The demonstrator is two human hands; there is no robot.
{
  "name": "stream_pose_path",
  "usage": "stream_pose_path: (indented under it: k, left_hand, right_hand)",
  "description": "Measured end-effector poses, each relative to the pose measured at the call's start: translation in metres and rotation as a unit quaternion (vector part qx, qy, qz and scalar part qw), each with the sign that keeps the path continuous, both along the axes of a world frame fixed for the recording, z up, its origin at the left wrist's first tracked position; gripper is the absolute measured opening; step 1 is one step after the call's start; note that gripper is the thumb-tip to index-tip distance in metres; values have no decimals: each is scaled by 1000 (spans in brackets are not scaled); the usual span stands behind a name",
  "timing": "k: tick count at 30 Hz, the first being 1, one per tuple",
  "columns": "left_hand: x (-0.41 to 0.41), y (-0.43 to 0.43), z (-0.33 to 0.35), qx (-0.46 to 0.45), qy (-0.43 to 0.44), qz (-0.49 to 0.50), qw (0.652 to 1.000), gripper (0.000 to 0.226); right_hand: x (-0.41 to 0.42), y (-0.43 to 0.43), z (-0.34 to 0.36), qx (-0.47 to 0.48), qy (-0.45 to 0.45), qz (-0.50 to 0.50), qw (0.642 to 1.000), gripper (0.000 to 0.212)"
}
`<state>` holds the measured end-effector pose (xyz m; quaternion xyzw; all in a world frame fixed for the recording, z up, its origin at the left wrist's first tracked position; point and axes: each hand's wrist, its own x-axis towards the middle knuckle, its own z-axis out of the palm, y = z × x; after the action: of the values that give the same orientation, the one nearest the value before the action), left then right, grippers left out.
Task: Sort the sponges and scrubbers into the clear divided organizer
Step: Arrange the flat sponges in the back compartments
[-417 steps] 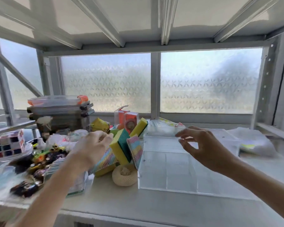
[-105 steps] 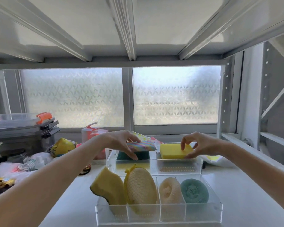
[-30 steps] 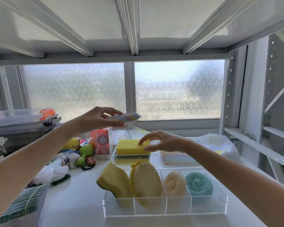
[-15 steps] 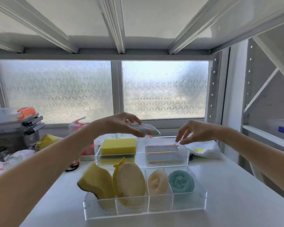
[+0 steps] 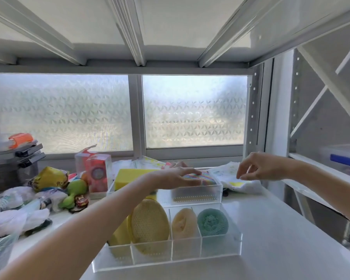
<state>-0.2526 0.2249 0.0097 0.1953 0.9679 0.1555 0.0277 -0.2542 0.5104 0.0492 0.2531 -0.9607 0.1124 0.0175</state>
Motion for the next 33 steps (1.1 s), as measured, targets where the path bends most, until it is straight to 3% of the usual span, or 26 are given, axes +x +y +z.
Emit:
stream_pose_path:
  k: [2,8,11,19,26,33]
  left_hand:
    - [0,5,-4,-27,-22,0,999,51]
    - [2,18,5,-77,35,33,996,39]
    - [10,12,28,-40,31,32,998,38]
    - [16,-24,26,-110,32,81,990,34]
    - [15,-17,26,-41,-45,80,995,38]
    - [20,-22,31,-23,-36,61,997,39]
  right_hand:
    - [0,0,-3,-6,-2,-4,1000,10]
    - [7,-23,-3,-74,12,38,996,14]
    - [8,-44,-4,-110,-2,82,991,19]
    - [-12,-79,-18,-49,-13,104,993,16]
    - [-17,-74,-26,-61,9,114,992,18]
    - [-16,-74,-25,-76,6,129,989,17]
